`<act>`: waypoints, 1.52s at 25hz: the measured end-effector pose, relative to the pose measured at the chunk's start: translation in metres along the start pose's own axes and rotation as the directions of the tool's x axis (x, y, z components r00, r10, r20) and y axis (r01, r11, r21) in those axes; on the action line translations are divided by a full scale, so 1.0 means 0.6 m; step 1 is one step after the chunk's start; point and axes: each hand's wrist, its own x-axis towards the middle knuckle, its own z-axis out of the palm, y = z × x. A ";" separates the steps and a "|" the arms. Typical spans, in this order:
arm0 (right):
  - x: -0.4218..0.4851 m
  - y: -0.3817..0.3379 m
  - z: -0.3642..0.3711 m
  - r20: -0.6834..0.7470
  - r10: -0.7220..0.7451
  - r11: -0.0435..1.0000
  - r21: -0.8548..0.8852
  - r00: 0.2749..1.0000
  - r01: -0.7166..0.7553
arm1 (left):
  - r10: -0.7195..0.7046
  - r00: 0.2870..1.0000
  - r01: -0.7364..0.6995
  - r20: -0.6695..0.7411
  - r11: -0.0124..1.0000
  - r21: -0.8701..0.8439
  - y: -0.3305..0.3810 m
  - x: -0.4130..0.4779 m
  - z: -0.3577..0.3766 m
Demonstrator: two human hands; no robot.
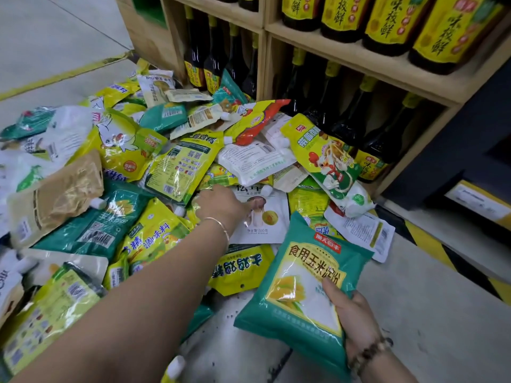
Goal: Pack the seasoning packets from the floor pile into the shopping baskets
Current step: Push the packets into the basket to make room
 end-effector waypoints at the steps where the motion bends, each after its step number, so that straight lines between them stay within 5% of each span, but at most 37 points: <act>1: -0.001 0.000 0.001 -0.005 0.006 1.000 0.024 1.000 -0.006 | -0.035 0.998 0.037 -0.046 0.999 0.036 0.008 -0.007 0.010; 4: -0.006 0.002 0.001 -0.001 0.054 0.992 0.111 0.999 -0.054 | -0.075 0.987 0.078 -0.139 0.997 0.017 0.028 -0.027 0.039; 9: -0.015 0.001 -0.024 -0.032 0.073 0.988 0.140 0.997 -0.068 | -0.174 0.982 0.162 -0.075 0.976 -0.145 0.039 -0.016 0.036; 15: -0.034 -0.007 -0.076 -0.119 0.061 0.989 0.138 0.991 -0.044 | 0.019 0.993 -0.050 -0.117 0.964 -0.259 0.023 -0.005 0.049; 18: -0.046 -0.010 -0.108 -0.163 0.053 0.993 0.112 0.985 -0.034 | -0.090 0.985 0.006 -0.144 0.867 -0.498 0.003 -0.003 0.046; 21: -0.052 -0.014 -0.132 -0.172 0.045 0.993 0.113 0.984 -0.026 | -0.223 0.974 0.162 0.020 0.640 -0.751 -0.014 -0.012 0.036; 23: -0.055 -0.017 -0.144 -0.186 0.017 0.995 0.099 0.982 0.002 | -0.183 0.958 0.281 0.221 0.442 -0.852 -0.017 -0.030 0.025; 26: -0.061 -0.035 -0.159 -0.183 -0.024 0.995 0.087 0.983 0.040 | -0.035 0.895 0.420 0.445 0.404 -0.813 -0.020 -0.086 0.011; 31: -0.068 -0.096 -0.188 -0.096 -0.136 0.990 0.016 0.986 0.138 | 0.128 0.896 0.333 0.424 0.437 -0.835 -0.022 -0.202 -0.015; 38: -0.101 -0.255 -0.225 0.067 -0.362 0.882 -0.298 0.930 0.365 | 0.342 0.937 -0.073 0.067 0.378 -0.923 0.054 -0.304 -0.089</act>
